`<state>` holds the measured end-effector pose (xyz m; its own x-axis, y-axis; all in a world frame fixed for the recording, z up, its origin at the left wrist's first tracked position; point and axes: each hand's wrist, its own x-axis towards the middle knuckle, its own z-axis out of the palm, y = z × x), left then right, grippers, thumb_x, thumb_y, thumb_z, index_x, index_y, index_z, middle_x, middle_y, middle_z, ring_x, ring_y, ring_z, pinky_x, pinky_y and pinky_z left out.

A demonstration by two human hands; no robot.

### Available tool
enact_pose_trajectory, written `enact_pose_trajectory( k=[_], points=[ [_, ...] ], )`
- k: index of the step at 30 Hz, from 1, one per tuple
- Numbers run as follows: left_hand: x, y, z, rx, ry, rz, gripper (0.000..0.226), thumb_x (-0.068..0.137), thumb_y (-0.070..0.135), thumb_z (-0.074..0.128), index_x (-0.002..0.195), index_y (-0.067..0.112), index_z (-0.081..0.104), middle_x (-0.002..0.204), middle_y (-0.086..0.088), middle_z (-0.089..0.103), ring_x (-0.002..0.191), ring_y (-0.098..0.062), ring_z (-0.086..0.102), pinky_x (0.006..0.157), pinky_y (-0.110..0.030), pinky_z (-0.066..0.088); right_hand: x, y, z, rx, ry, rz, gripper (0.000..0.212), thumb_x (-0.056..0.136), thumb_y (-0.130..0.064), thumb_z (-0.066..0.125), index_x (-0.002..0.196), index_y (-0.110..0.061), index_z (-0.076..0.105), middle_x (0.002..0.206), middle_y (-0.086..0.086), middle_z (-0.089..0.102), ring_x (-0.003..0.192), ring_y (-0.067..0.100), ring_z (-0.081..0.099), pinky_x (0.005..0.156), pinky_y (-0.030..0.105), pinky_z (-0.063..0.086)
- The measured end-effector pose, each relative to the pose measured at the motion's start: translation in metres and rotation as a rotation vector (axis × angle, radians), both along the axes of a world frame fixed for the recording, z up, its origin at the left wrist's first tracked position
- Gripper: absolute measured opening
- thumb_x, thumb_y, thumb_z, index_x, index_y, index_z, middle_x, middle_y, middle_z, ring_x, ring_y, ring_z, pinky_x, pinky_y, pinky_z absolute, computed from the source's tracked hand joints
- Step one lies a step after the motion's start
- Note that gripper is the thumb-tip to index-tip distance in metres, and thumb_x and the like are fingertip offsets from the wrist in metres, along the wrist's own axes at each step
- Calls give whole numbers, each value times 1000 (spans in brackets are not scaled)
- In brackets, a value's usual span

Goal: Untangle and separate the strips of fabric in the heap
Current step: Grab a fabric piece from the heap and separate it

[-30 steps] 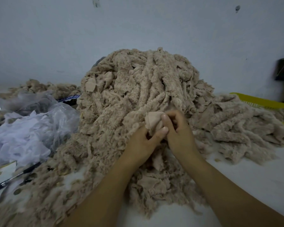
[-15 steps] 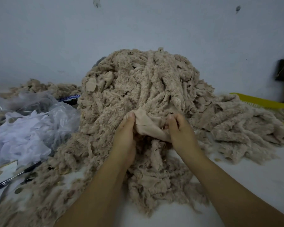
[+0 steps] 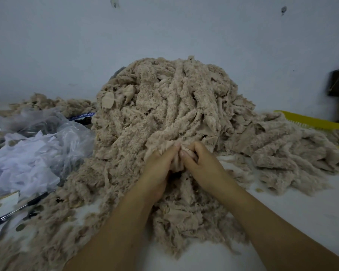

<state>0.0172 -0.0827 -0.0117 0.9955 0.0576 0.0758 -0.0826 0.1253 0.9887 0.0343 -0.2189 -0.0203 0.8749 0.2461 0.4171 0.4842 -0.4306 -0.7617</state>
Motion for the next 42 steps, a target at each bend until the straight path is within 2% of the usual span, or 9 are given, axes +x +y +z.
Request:
enact_pose_trajectory(
  k=[5, 13, 15, 19, 24, 28, 32, 38, 42],
  points=[
    [-2, -1, 3, -186, 66, 192, 36, 95, 34, 64, 85, 1, 75, 88, -16, 76, 82, -20, 74, 68, -26, 58, -2, 9, 6, -46, 47, -3, 29, 88, -41, 53, 69, -28, 34, 59, -11, 40, 48, 3, 36, 46, 21, 31],
    [4, -3, 1, -458, 169, 211, 45, 95, 39, 61, 112, -1, 69, 111, -21, 72, 106, -33, 70, 98, -46, 54, -9, 16, 12, -86, 10, -21, 30, 86, -28, 55, 65, -27, 34, 59, -9, 43, 54, 9, 40, 54, 33, 34],
    [7, 11, 3, -557, 164, 195, 36, 99, 35, 53, 85, 5, 68, 83, -15, 74, 77, -24, 73, 72, -33, 59, -12, 14, 10, -94, -33, 39, 34, 85, -28, 56, 63, -27, 30, 57, -9, 38, 52, 6, 34, 52, 30, 30],
    [12, 47, -1, -880, 92, 262, 50, 107, 34, 38, 60, 19, 46, 42, 8, 30, 30, -4, 24, 31, -15, 18, -8, -1, 10, 75, 36, 42, 33, 85, -40, 54, 59, -37, 34, 51, -13, 33, 46, 4, 29, 42, 18, 25],
    [8, 19, 5, -802, 48, 39, 19, 96, 29, 55, 82, 16, 60, 63, 4, 51, 50, -7, 41, 44, -18, 35, 10, -12, -5, -187, 246, -29, 33, 89, -61, 47, 78, -30, 48, 68, -12, 54, 60, 4, 50, 54, 26, 34],
    [1, 22, 9, -756, -5, -73, 15, 79, 19, 67, 91, 9, 67, 88, -8, 66, 62, -12, 60, 53, -22, 50, 0, -7, -2, 174, 273, 45, 66, 65, -97, 34, 80, -42, 69, 67, -26, 60, 64, -13, 56, 60, 8, 41],
    [-10, 18, 14, -635, 34, -248, 18, 68, 10, 71, 84, 8, 79, 98, -15, 72, 85, -24, 72, 80, -36, 58, -6, 1, 7, 295, 409, 99, 50, 45, -106, 34, 75, -74, 57, 90, -43, 56, 99, -19, 51, 90, 18, 37],
    [-19, 10, 12, -361, 122, -481, 38, 62, 13, 72, 99, 14, 80, 106, -11, 71, 94, -22, 69, 86, -36, 56, -5, -5, 7, 454, 448, 116, 33, 84, -67, 57, 89, -42, 76, 96, -21, 74, 88, -7, 67, 72, 16, 53],
    [-16, 5, 16, -181, 156, -364, 43, 85, 43, 69, 116, 14, 73, 118, -16, 71, 104, -25, 67, 94, -37, 52, -2, -7, 9, 402, 182, -90, 38, 98, -49, 50, 67, -29, 61, 65, -22, 64, 64, -10, 58, 62, 18, 47]
  ],
)
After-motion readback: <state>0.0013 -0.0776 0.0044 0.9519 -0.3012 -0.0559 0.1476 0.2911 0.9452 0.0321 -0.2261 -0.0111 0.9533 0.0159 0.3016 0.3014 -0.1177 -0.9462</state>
